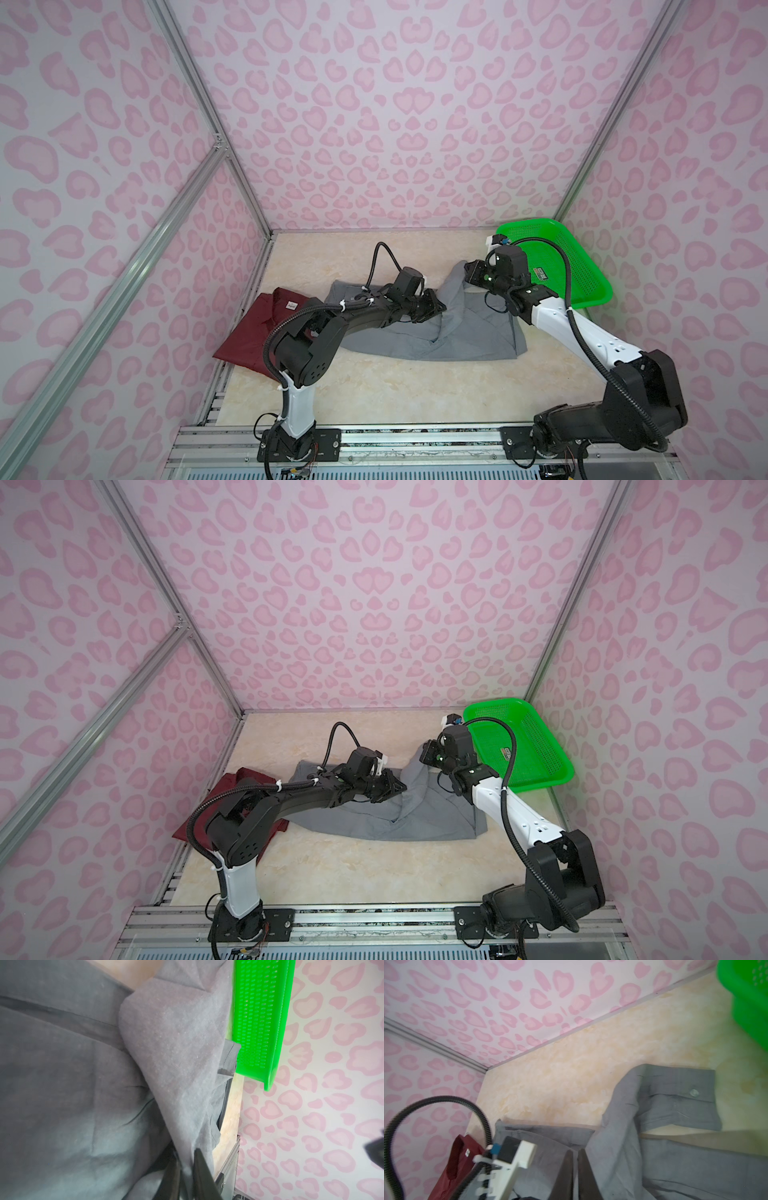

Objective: Fold and stack the long sleeve shirts
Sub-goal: 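Move the right gripper to the grey sleeve cuff and grasp it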

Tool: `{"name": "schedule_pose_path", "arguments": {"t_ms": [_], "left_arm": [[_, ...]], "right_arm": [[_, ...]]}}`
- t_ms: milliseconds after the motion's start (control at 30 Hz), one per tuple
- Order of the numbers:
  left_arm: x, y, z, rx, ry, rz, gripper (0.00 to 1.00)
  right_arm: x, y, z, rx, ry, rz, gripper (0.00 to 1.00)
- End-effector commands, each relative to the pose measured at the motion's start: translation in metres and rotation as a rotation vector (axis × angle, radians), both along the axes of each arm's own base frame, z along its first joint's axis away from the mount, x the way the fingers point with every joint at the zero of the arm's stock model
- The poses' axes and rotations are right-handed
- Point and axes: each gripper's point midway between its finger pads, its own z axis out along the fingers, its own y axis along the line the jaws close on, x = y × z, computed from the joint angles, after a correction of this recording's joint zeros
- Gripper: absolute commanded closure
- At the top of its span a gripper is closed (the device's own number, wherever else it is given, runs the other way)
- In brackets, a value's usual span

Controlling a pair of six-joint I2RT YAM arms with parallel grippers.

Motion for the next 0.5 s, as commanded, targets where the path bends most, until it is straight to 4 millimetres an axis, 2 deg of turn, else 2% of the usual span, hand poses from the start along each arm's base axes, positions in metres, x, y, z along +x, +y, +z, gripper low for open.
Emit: {"name": "schedule_pose_path", "arguments": {"t_ms": [0,100,200,333,467], "left_arm": [[-0.005,0.009,-0.007,0.051,-0.007,-0.013,0.84],[-0.009,0.012,-0.015,0.067,0.008,-0.014,0.87],[-0.012,0.015,-0.019,0.078,0.018,-0.018,0.88],[-0.014,0.019,-0.021,0.1,0.01,-0.02,0.9],[-0.014,0.021,-0.024,0.114,0.016,-0.019,0.91]], "right_arm": [[-0.007,-0.015,-0.036,-0.123,0.122,0.004,0.41],[0.003,-0.024,-0.046,-0.077,0.184,0.009,0.3],[0.016,-0.048,-0.068,-0.039,0.269,-0.059,0.21],[0.029,-0.07,-0.091,-0.166,0.34,-0.139,0.2],[0.041,-0.077,-0.118,-0.22,0.413,-0.175,0.21]]}}
